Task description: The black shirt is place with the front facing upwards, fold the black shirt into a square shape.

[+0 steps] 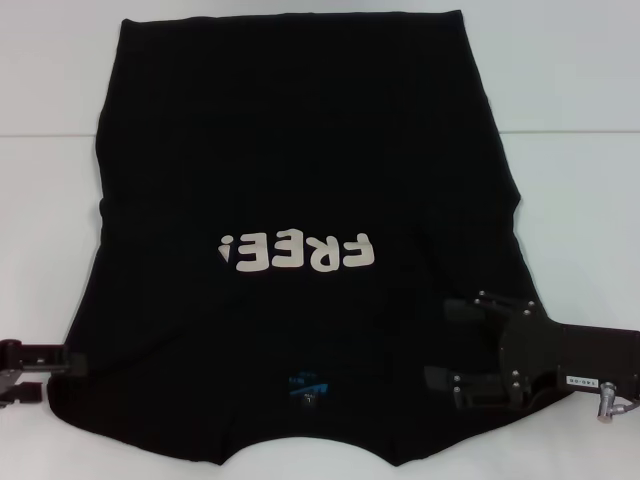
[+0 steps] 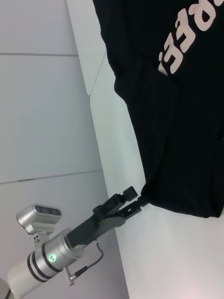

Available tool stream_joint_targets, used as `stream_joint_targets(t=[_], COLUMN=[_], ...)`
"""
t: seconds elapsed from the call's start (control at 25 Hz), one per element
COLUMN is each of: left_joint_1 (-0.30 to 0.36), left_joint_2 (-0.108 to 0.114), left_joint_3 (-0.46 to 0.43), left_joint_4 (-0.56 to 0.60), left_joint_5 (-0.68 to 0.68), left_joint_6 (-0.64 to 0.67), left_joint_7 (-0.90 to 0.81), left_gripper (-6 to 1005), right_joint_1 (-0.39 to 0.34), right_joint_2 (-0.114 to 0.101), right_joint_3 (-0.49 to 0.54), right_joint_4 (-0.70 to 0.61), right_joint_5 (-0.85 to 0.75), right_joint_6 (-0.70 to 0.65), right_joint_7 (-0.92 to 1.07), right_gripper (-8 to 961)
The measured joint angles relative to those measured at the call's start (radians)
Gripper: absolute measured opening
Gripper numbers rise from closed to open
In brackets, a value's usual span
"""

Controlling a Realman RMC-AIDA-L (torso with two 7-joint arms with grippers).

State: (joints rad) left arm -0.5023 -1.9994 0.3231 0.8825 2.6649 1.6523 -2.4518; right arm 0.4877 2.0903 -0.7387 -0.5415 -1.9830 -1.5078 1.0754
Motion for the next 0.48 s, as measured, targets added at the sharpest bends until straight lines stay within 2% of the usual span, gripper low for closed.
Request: stream_joint_targets(t=[0.48], left_joint_1=[-0.003], left_joint_2=[-0.002], left_joint_3=[0.008], left_joint_4=[0.002], left_joint_5=[0.033], left_joint_6=[-0.033], left_joint_7=[-0.018], left_gripper=[803], right_joint_1=[0.000], right_joint_2=[-0.001], right_joint_3=[-0.001], right_joint_4=[-0.003], right_joint_5=[0.001], right_joint_6=[-0.002], right_joint_7=[0.000], right_gripper=[945])
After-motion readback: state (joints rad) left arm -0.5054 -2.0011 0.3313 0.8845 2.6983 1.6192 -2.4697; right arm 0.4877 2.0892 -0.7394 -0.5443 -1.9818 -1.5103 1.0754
